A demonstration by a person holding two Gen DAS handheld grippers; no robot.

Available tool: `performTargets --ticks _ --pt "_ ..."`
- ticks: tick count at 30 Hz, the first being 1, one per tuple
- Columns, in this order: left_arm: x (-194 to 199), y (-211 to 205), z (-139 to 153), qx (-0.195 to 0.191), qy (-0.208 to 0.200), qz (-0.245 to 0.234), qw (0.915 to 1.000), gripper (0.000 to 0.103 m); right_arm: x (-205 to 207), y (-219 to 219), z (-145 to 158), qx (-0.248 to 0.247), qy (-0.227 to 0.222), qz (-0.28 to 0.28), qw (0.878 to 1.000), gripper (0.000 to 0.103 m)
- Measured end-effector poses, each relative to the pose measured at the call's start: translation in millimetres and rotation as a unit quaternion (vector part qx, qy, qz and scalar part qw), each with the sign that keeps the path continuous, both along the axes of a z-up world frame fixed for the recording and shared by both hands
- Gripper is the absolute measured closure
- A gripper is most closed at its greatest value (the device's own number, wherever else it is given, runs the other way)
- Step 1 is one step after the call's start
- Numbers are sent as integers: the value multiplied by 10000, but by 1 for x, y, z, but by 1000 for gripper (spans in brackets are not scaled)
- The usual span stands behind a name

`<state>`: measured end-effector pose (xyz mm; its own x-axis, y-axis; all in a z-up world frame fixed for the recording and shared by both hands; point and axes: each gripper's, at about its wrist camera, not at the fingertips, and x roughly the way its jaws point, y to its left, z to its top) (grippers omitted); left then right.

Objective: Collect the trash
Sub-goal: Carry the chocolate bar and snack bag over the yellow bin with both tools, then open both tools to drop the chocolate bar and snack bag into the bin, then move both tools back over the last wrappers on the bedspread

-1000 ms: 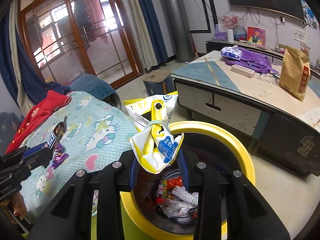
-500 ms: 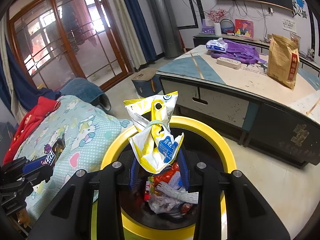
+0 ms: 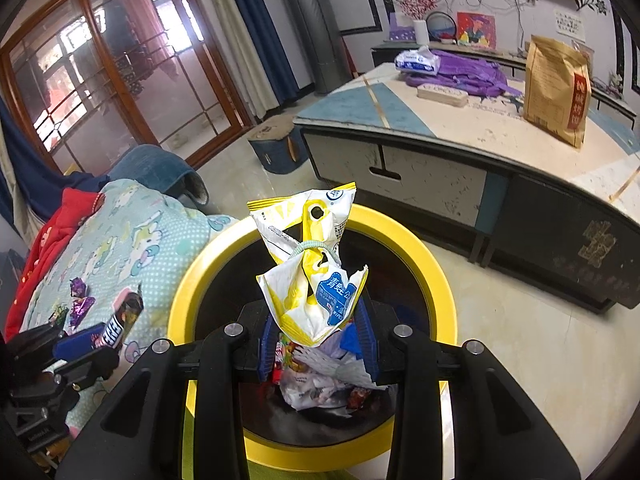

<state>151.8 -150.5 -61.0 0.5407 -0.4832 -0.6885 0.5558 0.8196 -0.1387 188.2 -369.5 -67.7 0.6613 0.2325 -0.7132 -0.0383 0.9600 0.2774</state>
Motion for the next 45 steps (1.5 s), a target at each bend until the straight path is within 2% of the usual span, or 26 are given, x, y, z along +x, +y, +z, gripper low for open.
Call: performTargets --ticks 13,16,19,21,22,24,29,45 --pt "7 -30 -24 253 248 -300 9989 84 6 -11 -10 170 168 -165 9996 67" --pt "9 -34 -26 280 235 -331 9988 81 7 -14 -11 215 183 -237 9993 64" --pt "10 -34 -27 258 225 -261 9991 66 6 -18 -9 219 115 -320 9992 60" --pt "10 -32 -27 213 217 -196 9993 46 5 -19 -6 229 65 -364 9991 57" --pt "10 -29 -26 180 202 -153 9995 42 4 -20 -5 237 28 -397 9989 55" --pt "10 -25 -23 127 165 -66 9998 24 3 -22 -3 242 -22 -439 9987 54" --pt "9 -10 -11 -31 12 224 9997 11 1 -18 4 245 -133 -442 9986 50" --pt "4 24 14 -200 -340 782 9962 11 -9 16 31 172 -602 63 9980 46"
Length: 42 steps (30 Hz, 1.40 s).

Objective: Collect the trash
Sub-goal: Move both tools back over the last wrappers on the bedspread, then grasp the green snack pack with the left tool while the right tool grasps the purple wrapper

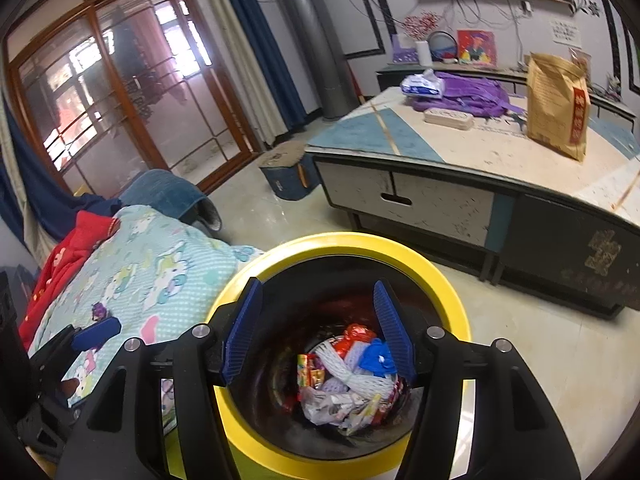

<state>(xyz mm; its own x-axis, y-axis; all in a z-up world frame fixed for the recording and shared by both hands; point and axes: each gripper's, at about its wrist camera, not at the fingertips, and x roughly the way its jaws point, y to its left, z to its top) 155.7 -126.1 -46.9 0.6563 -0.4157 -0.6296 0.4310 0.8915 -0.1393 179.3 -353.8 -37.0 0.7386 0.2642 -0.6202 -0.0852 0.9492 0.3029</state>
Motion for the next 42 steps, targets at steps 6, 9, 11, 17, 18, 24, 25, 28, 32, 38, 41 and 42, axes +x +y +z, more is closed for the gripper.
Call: performTargets --ticks 6,9,11,17,18,24,25,28,32,38,41,42 --pt "-2 22 6 -139 -20 254 9996 11 -7 25 10 -127 -190 281 9993 43" --pt "-4 32 10 -131 -104 409 9990 11 -11 34 14 -151 -252 395 9988 42" --pt "-5 43 13 -135 -164 554 9982 11 -13 44 18 -172 -325 493 9981 40" --pt "-7 78 20 -114 -299 1082 9936 11 -17 74 22 -237 -413 828 9954 36" --pt "-7 86 20 -105 -313 1197 9923 11 -17 78 22 -249 -412 884 9949 36" --pt "-9 124 23 -147 -334 1690 9849 11 -17 114 20 -317 -374 1298 9903 34" --pt "-10 130 24 -145 -340 1757 9837 11 -17 121 20 -328 -370 1371 9893 34" --pt "-12 149 26 -189 -331 2003 9790 11 -17 139 21 -324 -363 1547 9868 33" --pt "-14 174 28 -199 -329 2333 9716 11 -17 163 19 -311 -317 1827 9822 32" --pt "-17 215 22 -250 -170 2824 9588 11 -13 203 13 -393 -246 2191 9746 31" --pt "-19 236 17 -300 -11 3058 9516 11 -9 222 9 -402 -195 2346 9711 31" --pt "-19 242 14 -316 45 3129 9493 11 -8 229 8 -398 -163 2413 9695 31"
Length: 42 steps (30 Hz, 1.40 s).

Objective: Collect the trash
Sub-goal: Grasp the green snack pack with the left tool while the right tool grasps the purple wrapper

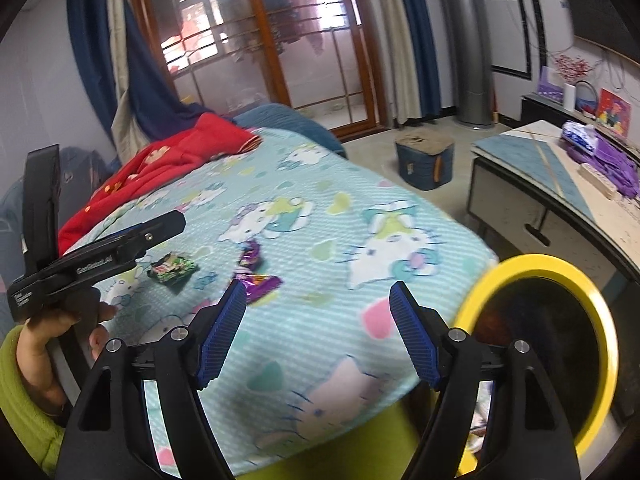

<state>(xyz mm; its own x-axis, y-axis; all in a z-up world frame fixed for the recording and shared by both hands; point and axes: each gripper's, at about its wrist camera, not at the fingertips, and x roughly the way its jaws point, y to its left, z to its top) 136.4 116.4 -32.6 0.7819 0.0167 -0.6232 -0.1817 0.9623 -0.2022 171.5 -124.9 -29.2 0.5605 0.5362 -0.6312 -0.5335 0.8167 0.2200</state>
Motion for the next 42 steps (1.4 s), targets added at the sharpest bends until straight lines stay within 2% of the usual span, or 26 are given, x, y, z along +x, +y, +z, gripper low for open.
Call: performTargets --ticks 5,11,13,15,18,20,22,24,25,27,29,32,36,37,38,40,42 --pt "-5 35 -15 -261 315 436 9982 11 10 34 -13 -23 260 329 9991 31" --pt "-8 60 -36 -748 592 613 9936 11 24 60 -31 -153 553 485 9972 31" --pt "-6 63 -41 -843 624 629 9925 17 28 66 -36 -232 565 514 9968 31" --pt "-5 62 -45 -889 679 603 9919 28 33 71 -41 -247 644 527 9962 31" --pt "-5 56 -48 -851 698 540 9925 35 42 76 -49 -180 830 481 9952 35" --pt "-5 53 -49 -836 702 483 9928 43 45 77 -55 -188 920 458 9945 40" --pt "-5 49 -49 -816 722 425 9931 50 44 79 -58 -246 826 443 9953 45" --pt "-3 47 -50 -796 747 388 9933 67 43 80 -59 -341 723 407 9960 53" --pt "-3 45 -51 -794 763 364 9933 71 41 79 -60 -423 648 380 9963 59" --pt "-2 44 -52 -799 764 337 9933 75 41 76 -61 -462 587 325 9967 68" --pt "-1 43 -51 -819 741 268 9935 79 42 70 -62 -409 602 230 9971 81" --pt "-1 40 -50 -826 705 180 9939 83 44 61 -63 -301 661 162 9972 91" --pt "0 37 -47 -835 640 85 9944 88 43 52 -59 -192 748 127 9969 90" --pt "-1 36 -46 -856 605 65 9945 88 43 48 -56 -126 758 88 9970 84" --pt "-1 36 -45 -868 581 50 9945 89 42 45 -54 -65 732 48 9973 75" --pt "-3 34 -42 -889 516 1 9947 92 41 42 -48 -5 601 15 9982 67" --pt "-4 32 -38 -885 455 -41 9950 93 41 44 -45 -54 490 57 9988 66"
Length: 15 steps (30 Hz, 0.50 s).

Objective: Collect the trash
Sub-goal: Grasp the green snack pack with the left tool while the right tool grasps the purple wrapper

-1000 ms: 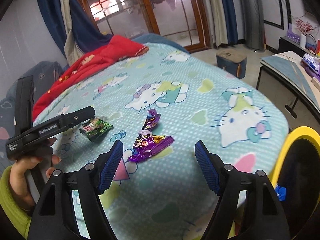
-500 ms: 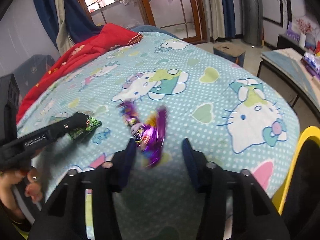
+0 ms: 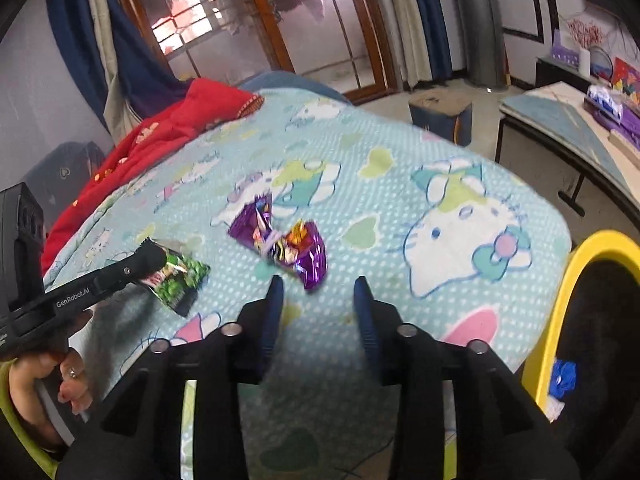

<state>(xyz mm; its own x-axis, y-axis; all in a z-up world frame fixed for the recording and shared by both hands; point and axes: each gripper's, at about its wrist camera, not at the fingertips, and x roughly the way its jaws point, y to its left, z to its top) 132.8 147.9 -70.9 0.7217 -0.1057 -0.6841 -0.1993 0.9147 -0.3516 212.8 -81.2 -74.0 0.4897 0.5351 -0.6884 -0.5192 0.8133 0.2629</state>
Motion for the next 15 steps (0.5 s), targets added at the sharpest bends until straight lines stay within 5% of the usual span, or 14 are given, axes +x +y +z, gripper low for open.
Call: performTargets --ticks 12,15 --pt "-8 -10 30 44 -407 -123 9991 94 18 42 -2 -592 -357 581 9959 60" --pt "-10 -12 35 35 -467 -130 9988 94 21 50 -6 -670 -376 727 9944 67"
